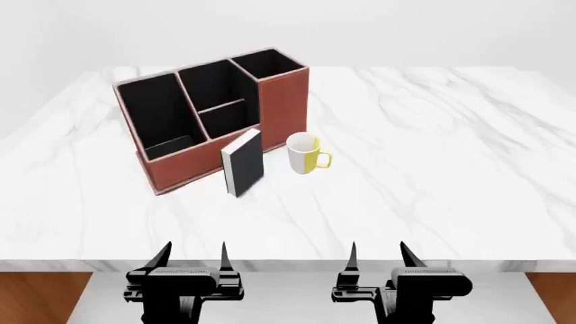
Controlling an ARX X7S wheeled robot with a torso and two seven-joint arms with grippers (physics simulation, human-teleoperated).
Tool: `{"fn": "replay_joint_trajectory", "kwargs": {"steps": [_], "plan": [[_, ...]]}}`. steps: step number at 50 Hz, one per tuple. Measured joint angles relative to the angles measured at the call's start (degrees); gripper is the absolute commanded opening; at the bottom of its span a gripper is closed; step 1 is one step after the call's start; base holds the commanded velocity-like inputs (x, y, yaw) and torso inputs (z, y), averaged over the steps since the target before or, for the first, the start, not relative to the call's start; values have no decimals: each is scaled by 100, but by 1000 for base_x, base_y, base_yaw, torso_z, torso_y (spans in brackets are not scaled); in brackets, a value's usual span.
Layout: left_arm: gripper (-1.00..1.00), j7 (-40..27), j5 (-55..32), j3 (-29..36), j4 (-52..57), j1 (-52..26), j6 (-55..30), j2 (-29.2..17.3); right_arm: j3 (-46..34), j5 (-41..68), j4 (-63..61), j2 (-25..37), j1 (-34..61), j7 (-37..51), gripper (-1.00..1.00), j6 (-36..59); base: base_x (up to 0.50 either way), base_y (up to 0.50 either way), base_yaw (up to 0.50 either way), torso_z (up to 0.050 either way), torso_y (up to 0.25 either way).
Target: Pick up the book and place it in the right compartment of the caddy.
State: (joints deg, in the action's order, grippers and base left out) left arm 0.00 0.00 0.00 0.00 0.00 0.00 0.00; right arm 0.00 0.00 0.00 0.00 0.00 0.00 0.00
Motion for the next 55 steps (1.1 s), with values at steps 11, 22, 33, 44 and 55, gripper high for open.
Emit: {"fn": "replay_joint_trajectory", "kwargs": {"steps": [11, 22, 33, 44, 55], "plan": [[100, -131, -123, 147, 5, 2, 4, -125, -156, 111, -7, 123, 0, 147, 100, 0, 0, 0, 0, 0, 0], [100, -263, -253, 317, 37, 8, -14, -257, -306, 248, -27, 253, -4, 303, 100, 5, 0, 0, 0, 0, 0], [100, -264, -236, 399, 18, 6, 4, -298, -344, 287, -23, 286, -5, 354, 100, -2, 0, 0, 0, 0, 0], [100, -325, -260, 483, -19, -5, 30, -353, -417, 347, -12, 344, -5, 424, 100, -13, 0, 0, 0, 0, 0], [100, -535, -207, 558, 279, 35, 125, -462, -478, 485, -335, 429, -67, 545, 100, -4, 0, 0, 0, 0, 0]]}}
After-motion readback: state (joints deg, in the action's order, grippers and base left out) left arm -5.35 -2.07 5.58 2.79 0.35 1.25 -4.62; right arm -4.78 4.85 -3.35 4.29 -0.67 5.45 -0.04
